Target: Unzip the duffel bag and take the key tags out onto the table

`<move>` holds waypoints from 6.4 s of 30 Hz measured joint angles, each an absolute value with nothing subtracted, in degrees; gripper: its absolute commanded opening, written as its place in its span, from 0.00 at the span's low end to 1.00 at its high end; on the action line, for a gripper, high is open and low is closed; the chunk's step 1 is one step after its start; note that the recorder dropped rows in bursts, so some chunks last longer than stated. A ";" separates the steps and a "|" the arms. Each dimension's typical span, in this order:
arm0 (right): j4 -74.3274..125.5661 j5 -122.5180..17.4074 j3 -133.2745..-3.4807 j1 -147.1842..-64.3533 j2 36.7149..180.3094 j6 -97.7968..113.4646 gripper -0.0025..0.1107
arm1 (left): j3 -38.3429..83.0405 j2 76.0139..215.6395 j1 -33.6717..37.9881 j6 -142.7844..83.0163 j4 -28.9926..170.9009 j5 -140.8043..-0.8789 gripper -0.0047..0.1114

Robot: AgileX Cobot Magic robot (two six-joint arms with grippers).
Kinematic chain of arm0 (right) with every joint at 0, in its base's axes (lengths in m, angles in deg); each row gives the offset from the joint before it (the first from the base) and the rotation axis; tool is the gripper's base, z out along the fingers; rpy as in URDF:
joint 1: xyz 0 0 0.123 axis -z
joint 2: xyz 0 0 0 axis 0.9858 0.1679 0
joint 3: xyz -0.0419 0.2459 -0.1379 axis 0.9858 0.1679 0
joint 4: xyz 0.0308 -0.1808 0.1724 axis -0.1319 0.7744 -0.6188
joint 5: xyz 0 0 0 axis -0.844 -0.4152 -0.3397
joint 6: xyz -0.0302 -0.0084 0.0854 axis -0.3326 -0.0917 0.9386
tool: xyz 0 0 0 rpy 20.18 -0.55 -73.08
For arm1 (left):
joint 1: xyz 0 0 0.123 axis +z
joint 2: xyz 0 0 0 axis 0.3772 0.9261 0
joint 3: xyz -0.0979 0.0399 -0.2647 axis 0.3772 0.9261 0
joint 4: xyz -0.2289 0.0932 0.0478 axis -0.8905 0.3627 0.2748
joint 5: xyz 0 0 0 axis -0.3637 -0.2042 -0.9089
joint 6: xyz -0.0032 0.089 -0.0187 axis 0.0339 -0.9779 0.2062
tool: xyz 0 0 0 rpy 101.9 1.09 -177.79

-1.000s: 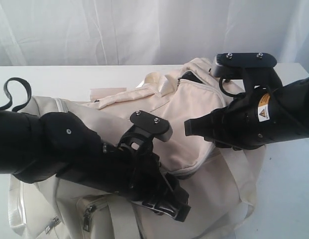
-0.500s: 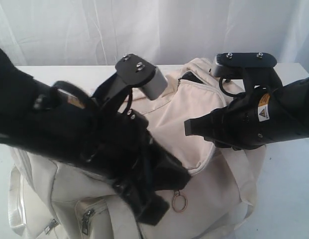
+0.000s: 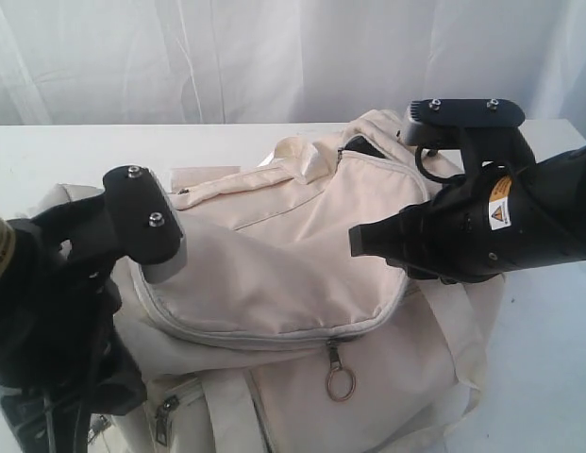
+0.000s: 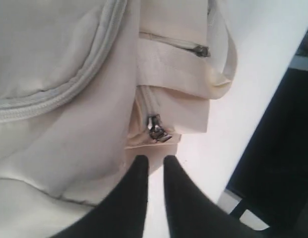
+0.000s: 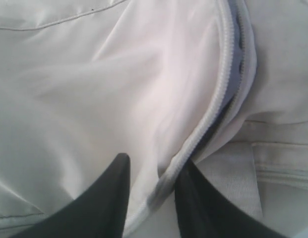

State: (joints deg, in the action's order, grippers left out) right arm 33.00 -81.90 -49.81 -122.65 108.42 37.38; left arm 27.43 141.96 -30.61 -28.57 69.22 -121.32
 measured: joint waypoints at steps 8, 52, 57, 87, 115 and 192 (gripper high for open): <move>33.00 -81.90 -49.81 -122.65 108.42 37.38 0.28 | 27.43 141.96 -30.61 -36.01 75.54 -121.09 0.64; 32.29 -81.67 -49.81 -122.65 108.42 37.38 0.28 | 17.49 143.23 -32.32 -9.83 81.84 -117.36 0.65; 32.29 -81.67 -49.81 -122.65 108.42 37.38 0.28 | 23.94 144.03 -32.49 -19.35 67.44 -110.68 0.55; 32.29 -81.67 -49.81 -122.65 108.42 37.42 0.28 | 41.99 162.72 -32.49 -21.02 61.52 -57.93 0.59; 32.29 -81.88 -49.87 -122.65 108.42 27.75 0.28 | 41.99 142.63 -32.49 -22.86 66.59 -84.70 0.04; -1.23 -71.47 -44.28 -128.86 109.28 -73.05 0.02 | 41.99 137.24 -32.49 -19.31 68.74 -83.94 0.04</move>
